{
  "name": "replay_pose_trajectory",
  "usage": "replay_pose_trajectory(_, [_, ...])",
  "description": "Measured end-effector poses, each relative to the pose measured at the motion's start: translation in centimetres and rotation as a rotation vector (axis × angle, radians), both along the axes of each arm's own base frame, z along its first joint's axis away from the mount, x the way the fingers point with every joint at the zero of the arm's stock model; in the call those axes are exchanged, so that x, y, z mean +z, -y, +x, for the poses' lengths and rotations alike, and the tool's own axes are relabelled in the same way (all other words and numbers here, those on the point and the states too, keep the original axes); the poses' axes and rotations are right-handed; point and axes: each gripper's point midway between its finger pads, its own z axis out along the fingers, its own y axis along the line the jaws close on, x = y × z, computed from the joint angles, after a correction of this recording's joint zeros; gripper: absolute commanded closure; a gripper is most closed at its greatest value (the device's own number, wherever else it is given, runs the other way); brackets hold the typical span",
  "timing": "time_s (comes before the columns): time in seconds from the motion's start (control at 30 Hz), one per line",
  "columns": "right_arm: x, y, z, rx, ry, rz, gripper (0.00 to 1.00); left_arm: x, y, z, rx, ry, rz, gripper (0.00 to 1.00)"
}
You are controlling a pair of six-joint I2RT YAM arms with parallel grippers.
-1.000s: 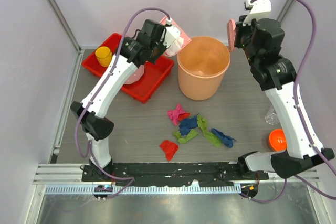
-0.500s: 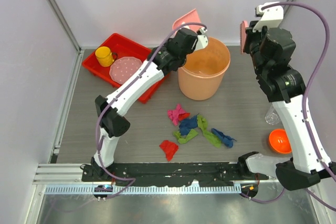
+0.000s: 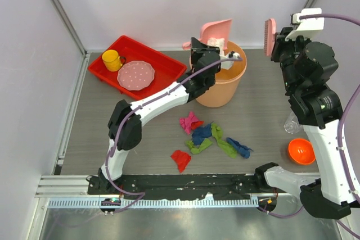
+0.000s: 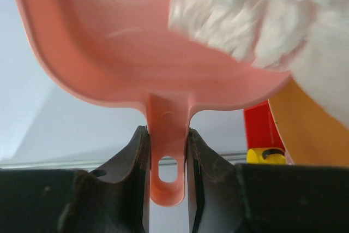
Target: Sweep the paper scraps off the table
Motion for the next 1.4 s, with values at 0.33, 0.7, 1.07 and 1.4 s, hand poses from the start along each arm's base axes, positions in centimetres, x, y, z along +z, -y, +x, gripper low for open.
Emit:
replay_pose_trajectory(0.33, [-0.7,-0.8,0.3,0.038,-0.016,-0.013,0.99,2.9,0.6,-0.8,-0.001,0.212,0.153,1.00])
replay_pose_trajectory(0.7, [-0.5,-1.9,0.1,0.107,-0.008,-0.018,0.99,4.1,-0.8,-1.5,0.023,0.200,0.027,1.00])
replay_pose_trajectory(1.07, [-0.1,-5.1,-2.3,0.322,0.039,0.040,0.99,9.6,-9.0,-8.4,-0.021,-0.130,-0.504,1.00])
replay_pose_trajectory(1.4, [-2.4,-11.6,-5.1,0.690,-0.050,0.197,0.99,-0.9,-18.7,-20.0,0.004,-0.712,-0.548,1.00])
